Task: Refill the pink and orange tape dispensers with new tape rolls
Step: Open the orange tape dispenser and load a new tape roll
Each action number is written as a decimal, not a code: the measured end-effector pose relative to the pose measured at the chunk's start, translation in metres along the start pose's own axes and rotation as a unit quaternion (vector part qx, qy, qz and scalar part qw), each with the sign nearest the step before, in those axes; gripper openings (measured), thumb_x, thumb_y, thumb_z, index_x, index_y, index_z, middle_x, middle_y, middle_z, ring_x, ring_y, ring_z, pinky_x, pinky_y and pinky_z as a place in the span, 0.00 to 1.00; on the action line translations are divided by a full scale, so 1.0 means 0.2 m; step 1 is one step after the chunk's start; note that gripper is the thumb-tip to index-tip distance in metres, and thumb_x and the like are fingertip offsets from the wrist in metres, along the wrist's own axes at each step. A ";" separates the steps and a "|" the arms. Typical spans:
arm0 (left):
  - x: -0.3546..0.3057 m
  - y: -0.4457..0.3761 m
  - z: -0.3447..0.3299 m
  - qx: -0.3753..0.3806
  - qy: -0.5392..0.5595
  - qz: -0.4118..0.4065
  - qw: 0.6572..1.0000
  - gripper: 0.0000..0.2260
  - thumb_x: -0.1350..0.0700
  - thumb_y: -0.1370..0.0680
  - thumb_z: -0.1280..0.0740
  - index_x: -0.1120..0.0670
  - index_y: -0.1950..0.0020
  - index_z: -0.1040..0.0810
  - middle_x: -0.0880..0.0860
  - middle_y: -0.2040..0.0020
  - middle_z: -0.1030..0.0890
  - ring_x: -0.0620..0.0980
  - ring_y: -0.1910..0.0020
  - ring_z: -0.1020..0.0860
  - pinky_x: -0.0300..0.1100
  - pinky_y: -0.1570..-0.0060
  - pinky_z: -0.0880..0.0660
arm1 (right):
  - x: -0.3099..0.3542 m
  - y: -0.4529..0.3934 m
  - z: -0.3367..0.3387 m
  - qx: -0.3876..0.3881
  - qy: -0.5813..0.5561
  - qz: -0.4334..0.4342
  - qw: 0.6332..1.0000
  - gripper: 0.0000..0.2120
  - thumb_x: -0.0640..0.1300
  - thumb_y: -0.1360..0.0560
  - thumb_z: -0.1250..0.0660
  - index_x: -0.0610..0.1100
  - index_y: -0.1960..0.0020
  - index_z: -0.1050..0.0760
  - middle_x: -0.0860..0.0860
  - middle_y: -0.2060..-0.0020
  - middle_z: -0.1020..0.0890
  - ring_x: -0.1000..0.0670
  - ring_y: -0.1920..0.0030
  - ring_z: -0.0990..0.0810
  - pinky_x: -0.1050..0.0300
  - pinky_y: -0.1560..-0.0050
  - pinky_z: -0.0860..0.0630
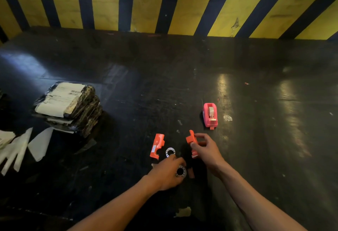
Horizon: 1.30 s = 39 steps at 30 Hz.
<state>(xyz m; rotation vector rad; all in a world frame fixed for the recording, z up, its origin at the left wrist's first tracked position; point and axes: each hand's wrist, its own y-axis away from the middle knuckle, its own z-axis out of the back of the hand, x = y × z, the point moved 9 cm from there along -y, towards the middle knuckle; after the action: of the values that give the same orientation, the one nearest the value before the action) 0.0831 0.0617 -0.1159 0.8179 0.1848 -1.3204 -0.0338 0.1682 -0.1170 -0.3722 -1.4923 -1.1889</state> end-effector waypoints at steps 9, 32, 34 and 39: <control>0.16 0.04 0.14 -0.125 0.671 0.187 0.706 0.12 0.56 0.20 0.33 0.53 0.37 0.21 0.59 0.43 0.15 0.57 0.45 0.15 0.50 0.47 0.21 | 0.08 0.03 -0.06 0.066 -0.121 -0.008 0.990 0.18 0.42 0.24 0.28 0.57 0.38 0.25 0.42 0.42 0.20 0.41 0.45 0.17 0.55 0.59 0.18; 0.08 0.03 0.36 -0.149 0.733 0.184 0.638 0.14 0.62 0.20 0.33 0.64 0.35 0.23 0.64 0.42 0.16 0.60 0.41 0.17 0.55 0.36 0.24 | 0.26 0.02 -0.12 0.084 -0.147 0.019 0.985 0.23 0.40 0.24 0.28 0.64 0.39 0.28 0.41 0.43 0.20 0.42 0.50 0.14 0.52 0.59 0.16; 0.07 0.03 0.38 -0.153 0.728 0.178 0.644 0.14 0.62 0.21 0.33 0.64 0.35 0.22 0.63 0.43 0.15 0.59 0.41 0.17 0.54 0.35 0.25 | 0.27 0.02 -0.13 0.095 -0.145 0.021 0.985 0.25 0.39 0.24 0.28 0.67 0.40 0.29 0.40 0.42 0.21 0.40 0.49 0.15 0.48 0.56 0.15; 0.02 0.01 0.40 -0.139 0.723 0.153 0.660 0.12 0.61 0.20 0.32 0.62 0.37 0.20 0.63 0.44 0.14 0.59 0.42 0.16 0.53 0.39 0.22 | 0.29 0.04 -0.18 0.128 -0.134 0.026 0.982 0.30 0.38 0.26 0.26 0.67 0.37 0.31 0.40 0.38 0.25 0.39 0.43 0.18 0.46 0.54 0.15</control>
<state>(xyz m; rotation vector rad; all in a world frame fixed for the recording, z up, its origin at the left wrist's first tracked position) 0.0599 0.0081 -0.0610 1.3889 1.4054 -0.0133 -0.0259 0.1217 -0.0678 -0.4054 -1.8335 -0.9163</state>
